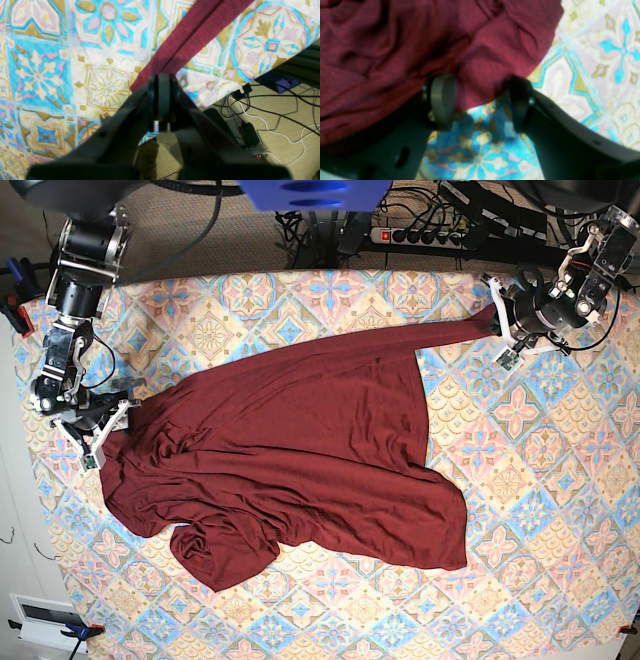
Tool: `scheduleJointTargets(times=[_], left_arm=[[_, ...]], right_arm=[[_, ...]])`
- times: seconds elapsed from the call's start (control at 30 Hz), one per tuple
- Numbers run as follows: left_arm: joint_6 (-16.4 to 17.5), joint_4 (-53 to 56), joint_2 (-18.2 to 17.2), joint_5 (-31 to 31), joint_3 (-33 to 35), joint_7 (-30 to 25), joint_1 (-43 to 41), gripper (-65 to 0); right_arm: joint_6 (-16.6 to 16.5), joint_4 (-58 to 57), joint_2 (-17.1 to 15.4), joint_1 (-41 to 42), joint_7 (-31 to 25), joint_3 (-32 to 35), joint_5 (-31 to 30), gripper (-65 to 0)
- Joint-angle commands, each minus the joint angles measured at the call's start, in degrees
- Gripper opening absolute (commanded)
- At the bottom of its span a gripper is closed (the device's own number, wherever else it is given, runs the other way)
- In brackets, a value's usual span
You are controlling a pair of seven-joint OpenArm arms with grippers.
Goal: Layout the t-shirt on the table in an organized manner, then fold the t-shirt properly
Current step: 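Hold the sleeve with the left gripper and pull the right gripper outward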
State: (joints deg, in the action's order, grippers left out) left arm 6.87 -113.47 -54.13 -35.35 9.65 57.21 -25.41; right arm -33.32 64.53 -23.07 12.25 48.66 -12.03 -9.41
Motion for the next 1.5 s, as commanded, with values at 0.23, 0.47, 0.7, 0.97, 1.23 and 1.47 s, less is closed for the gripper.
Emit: scheduleJointTargets(times=[0.23, 0.47, 0.7, 0.97, 1.23, 1.47], left_arm=[[-0.1, -0.7, -0.9, 0.0, -0.6, -0.6, 0.3, -65.0], [-0.1, -0.7, -0.9, 0.0, -0.6, -0.6, 0.4, -65.0], [-0.1, -0.7, -0.9, 0.0, -0.6, -0.6, 0.4, -65.0], [-0.1, -0.8, -0.9, -0.1, -0.6, -0.6, 0.4, -65.0], [-0.1, -0.8, -0.9, -0.1, -0.6, -0.6, 0.5, -65.0], [-0.1, -0.9, -0.9, -0.1, -0.6, -0.7, 0.5, -65.0]], right_arm=[[0.0, 1.4, -1.7, 3.6, -1.1, -0.5, -0.7, -31.6], [0.0, 0.7, -1.7, 5.5, -1.2, -0.4, -0.7, -31.6], [0.0, -1.9, -1.5, 10.7, -1.6, 0.1, -0.5, -31.6], [0.0, -7.8, -1.5, 10.7, -4.0, 0.1, -0.5, -31.6], [0.0, -9.2, -1.5, 10.7, -4.9, 0.1, -0.5, -33.8], [0.0, -12.8, -1.5, 10.7, -8.1, 0.1, -0.5, -45.9]])
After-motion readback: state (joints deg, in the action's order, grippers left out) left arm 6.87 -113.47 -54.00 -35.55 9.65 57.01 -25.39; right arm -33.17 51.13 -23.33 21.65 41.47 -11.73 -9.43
